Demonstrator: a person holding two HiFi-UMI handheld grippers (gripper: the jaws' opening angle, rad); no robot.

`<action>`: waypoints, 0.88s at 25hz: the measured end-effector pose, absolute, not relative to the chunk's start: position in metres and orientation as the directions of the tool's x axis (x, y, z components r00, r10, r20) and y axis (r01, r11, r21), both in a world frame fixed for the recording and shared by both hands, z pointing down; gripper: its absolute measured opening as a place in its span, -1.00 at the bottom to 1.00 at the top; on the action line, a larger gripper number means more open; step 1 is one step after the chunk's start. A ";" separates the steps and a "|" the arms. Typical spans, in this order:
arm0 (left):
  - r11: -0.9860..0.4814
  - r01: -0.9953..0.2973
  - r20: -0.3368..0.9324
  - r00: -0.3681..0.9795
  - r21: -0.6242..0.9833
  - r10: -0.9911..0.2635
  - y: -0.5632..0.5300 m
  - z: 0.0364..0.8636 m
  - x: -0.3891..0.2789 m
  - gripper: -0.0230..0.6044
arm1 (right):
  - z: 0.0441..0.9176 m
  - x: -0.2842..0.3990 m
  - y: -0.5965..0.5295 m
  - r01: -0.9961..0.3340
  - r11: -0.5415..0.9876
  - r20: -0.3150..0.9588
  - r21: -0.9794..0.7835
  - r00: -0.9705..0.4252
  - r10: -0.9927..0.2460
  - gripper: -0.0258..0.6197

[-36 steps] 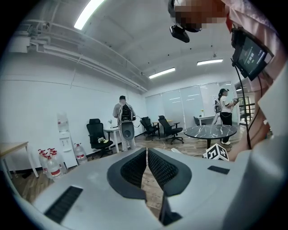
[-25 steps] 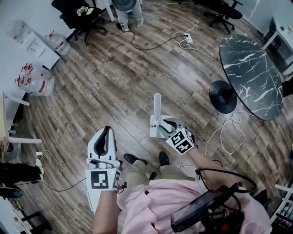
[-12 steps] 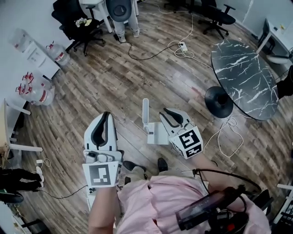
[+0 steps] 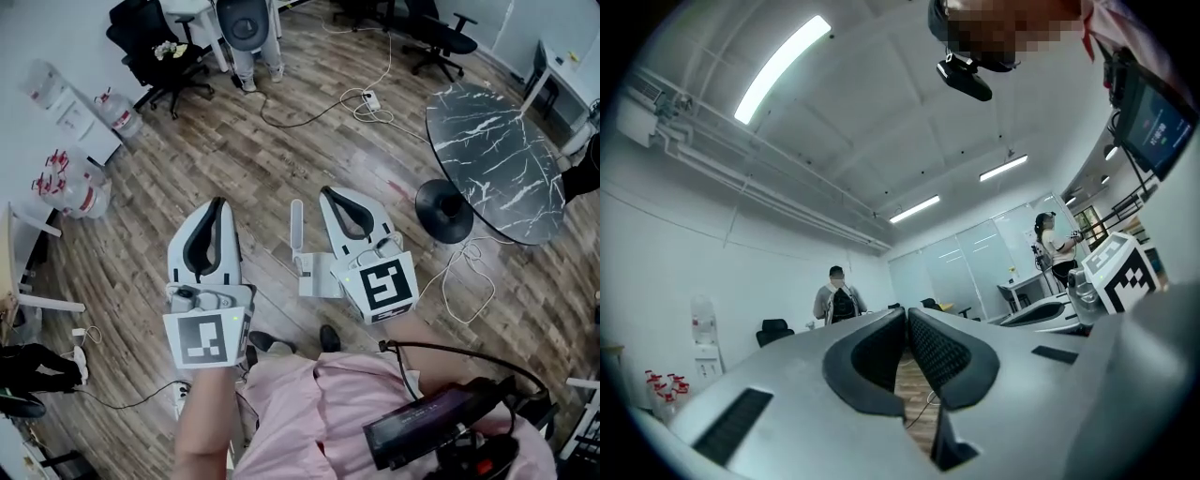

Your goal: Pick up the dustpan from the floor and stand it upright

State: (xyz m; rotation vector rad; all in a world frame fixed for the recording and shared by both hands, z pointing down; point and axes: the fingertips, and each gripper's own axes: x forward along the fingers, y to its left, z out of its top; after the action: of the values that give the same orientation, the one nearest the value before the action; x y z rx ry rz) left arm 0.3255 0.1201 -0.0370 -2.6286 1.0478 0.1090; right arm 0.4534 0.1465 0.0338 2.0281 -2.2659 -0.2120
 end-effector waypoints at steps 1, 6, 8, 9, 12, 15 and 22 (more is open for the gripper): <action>-0.688 -0.684 -0.176 0.729 -0.243 -0.662 0.120 -0.035 0.326 -0.86 | 0.034 0.452 0.147 -0.981 0.107 -0.017 0.163 -0.111 -0.994 -0.92; -0.703 -0.670 -0.163 0.741 -0.238 -0.651 0.128 -0.029 0.332 -0.86 | 0.034 0.446 0.151 -0.976 0.128 -0.034 0.173 -0.136 -0.990 -0.92; -0.710 -0.666 -0.175 0.746 -0.228 -0.643 0.132 -0.031 0.333 -0.86 | 0.033 0.442 0.153 -0.975 0.132 -0.043 0.180 -0.142 -0.989 -0.92; -0.713 -0.665 -0.178 0.747 -0.222 -0.641 0.134 -0.032 0.333 -0.86 | 0.032 0.440 0.155 -0.975 0.134 -0.046 0.180 -0.144 -0.988 -0.92; -0.712 -0.672 -0.134 0.740 -0.204 -0.659 0.136 -0.025 0.328 -0.86 | 0.029 0.433 0.157 -0.974 0.142 -0.057 0.177 -0.154 -0.986 -0.92; -0.710 -0.673 -0.133 0.738 -0.207 -0.661 0.138 -0.024 0.326 -0.86 | 0.029 0.430 0.158 -0.975 0.141 -0.061 0.170 -0.154 -0.986 -0.92; -0.706 -0.678 -0.127 0.733 -0.206 -0.668 0.141 -0.022 0.320 -0.86 | 0.029 0.424 0.160 -0.975 0.146 -0.067 0.168 -0.160 -0.985 -0.92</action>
State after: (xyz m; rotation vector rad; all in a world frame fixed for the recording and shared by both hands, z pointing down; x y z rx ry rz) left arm 0.3196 0.1412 -0.0215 -2.6977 1.0650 0.0622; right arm 0.4236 0.1597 0.0289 1.9972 -2.3332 -0.2656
